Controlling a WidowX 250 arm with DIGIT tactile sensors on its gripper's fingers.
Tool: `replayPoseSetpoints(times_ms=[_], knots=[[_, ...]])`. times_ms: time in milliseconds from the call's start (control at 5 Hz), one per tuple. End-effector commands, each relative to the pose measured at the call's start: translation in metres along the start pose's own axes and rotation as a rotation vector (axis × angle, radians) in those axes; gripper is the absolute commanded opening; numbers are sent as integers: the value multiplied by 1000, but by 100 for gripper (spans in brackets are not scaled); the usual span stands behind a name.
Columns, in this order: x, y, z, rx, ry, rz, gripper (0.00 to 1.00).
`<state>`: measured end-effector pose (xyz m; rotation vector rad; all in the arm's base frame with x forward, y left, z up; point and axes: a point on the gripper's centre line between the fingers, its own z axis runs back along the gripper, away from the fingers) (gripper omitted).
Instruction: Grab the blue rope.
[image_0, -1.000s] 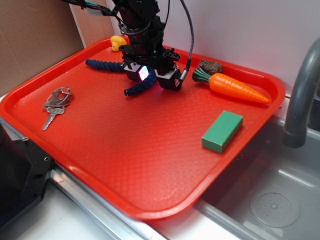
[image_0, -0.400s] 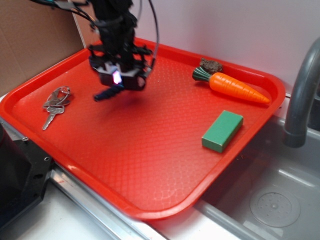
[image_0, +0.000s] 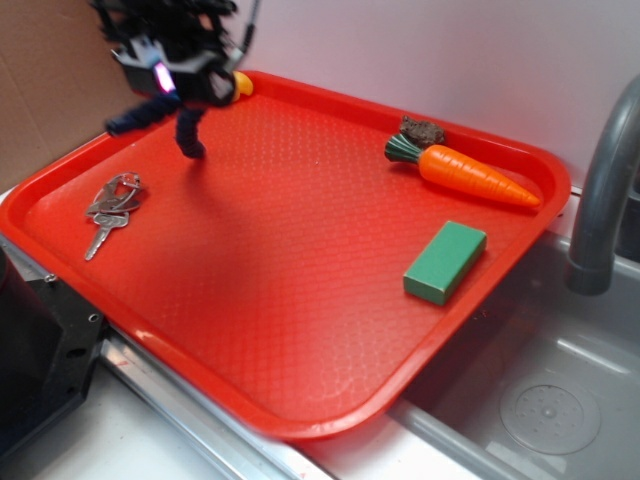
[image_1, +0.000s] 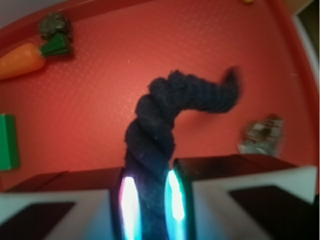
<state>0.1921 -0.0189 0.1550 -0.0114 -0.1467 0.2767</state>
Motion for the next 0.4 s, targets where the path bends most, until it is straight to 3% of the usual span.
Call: replayPoseSetpoints(times_ms=[0,200], knots=[[8,-8,35,49,-80,20,0],[12,-6,17,79,-49,16,0]])
